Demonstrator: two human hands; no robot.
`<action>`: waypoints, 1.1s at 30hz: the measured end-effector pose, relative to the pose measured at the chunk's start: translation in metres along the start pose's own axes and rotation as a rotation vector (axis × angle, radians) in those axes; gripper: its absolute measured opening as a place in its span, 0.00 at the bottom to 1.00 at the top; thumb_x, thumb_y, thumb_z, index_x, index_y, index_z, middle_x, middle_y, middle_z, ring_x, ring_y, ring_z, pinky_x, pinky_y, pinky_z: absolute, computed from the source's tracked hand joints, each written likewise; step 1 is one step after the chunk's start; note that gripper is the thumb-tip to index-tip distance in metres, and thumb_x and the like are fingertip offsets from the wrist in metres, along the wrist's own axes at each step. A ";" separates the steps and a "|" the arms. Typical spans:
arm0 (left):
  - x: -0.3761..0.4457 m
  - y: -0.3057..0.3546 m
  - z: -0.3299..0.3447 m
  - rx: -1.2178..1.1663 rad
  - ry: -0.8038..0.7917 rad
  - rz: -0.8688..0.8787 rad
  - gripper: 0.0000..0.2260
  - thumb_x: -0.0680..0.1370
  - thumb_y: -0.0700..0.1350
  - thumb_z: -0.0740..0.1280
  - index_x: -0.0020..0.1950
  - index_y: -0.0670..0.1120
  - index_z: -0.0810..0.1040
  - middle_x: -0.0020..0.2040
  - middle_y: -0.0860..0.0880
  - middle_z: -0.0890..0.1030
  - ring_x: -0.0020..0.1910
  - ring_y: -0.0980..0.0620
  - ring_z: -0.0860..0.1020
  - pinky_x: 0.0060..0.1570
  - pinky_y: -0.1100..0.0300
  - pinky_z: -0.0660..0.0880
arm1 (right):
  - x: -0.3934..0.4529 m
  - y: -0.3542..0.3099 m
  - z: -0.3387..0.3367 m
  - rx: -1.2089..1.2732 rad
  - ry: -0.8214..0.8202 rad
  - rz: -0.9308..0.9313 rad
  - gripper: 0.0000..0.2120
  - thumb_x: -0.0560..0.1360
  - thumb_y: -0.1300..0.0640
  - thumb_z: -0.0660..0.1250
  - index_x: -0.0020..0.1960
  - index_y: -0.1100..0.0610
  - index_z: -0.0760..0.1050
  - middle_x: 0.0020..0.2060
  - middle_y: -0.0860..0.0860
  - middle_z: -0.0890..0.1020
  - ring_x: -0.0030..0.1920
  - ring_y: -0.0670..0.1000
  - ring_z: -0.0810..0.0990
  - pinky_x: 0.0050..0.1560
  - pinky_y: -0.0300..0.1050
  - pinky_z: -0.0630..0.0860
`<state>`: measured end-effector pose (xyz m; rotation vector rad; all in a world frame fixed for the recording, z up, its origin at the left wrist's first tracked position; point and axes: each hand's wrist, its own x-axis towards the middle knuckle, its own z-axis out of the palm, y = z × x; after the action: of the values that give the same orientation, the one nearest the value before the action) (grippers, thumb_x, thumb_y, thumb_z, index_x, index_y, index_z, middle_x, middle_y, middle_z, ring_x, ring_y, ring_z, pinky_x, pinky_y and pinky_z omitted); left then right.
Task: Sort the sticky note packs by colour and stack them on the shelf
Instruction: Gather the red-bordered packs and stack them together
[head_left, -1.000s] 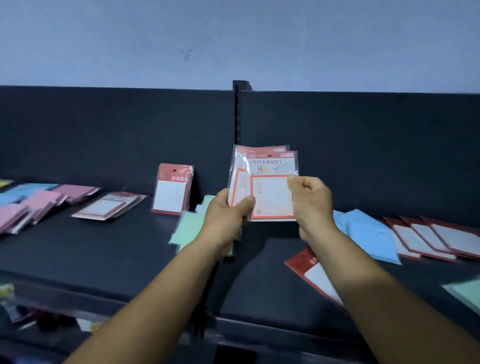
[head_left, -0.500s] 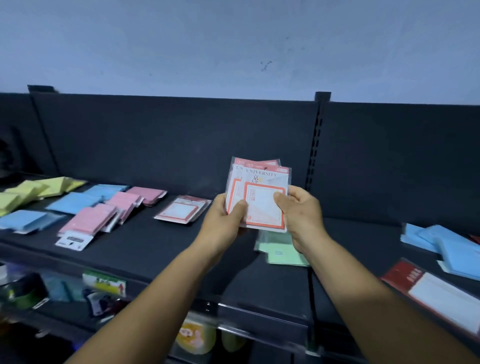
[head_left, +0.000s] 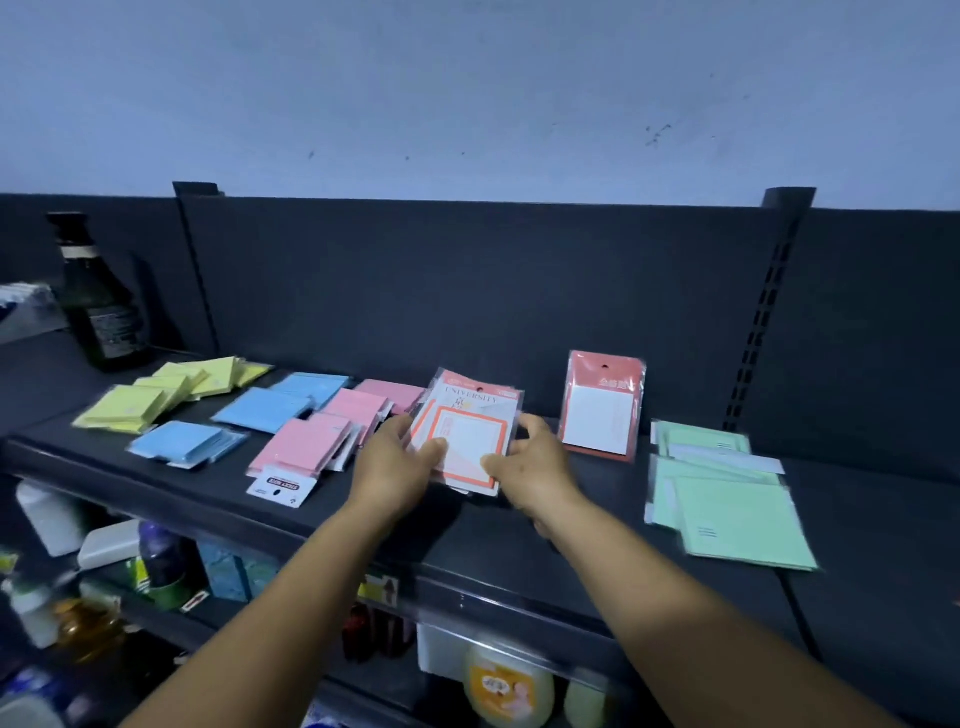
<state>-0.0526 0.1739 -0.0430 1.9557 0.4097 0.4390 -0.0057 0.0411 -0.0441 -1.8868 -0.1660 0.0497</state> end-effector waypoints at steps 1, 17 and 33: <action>0.004 -0.004 -0.003 0.050 0.015 -0.005 0.14 0.77 0.44 0.67 0.62 0.45 0.76 0.56 0.51 0.81 0.49 0.52 0.79 0.51 0.61 0.72 | 0.003 0.001 0.007 -0.041 -0.003 0.005 0.19 0.71 0.65 0.69 0.59 0.52 0.71 0.53 0.52 0.83 0.51 0.53 0.83 0.54 0.50 0.80; 0.037 -0.025 -0.003 0.627 -0.013 0.049 0.13 0.78 0.51 0.61 0.54 0.41 0.75 0.59 0.41 0.77 0.61 0.39 0.72 0.60 0.51 0.69 | 0.020 0.002 0.032 -0.510 -0.054 0.061 0.23 0.75 0.49 0.66 0.67 0.57 0.71 0.64 0.57 0.69 0.61 0.59 0.74 0.61 0.47 0.73; -0.022 0.049 0.080 0.754 -0.267 0.640 0.22 0.81 0.51 0.56 0.74 0.46 0.63 0.74 0.48 0.64 0.74 0.49 0.60 0.70 0.56 0.56 | -0.035 0.014 -0.092 -0.844 0.117 -0.072 0.26 0.82 0.49 0.52 0.78 0.54 0.52 0.77 0.48 0.56 0.77 0.50 0.51 0.74 0.46 0.48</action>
<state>-0.0292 0.0815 -0.0323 2.8404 -0.2949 0.4455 -0.0282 -0.0551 -0.0299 -2.7137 -0.1905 -0.2117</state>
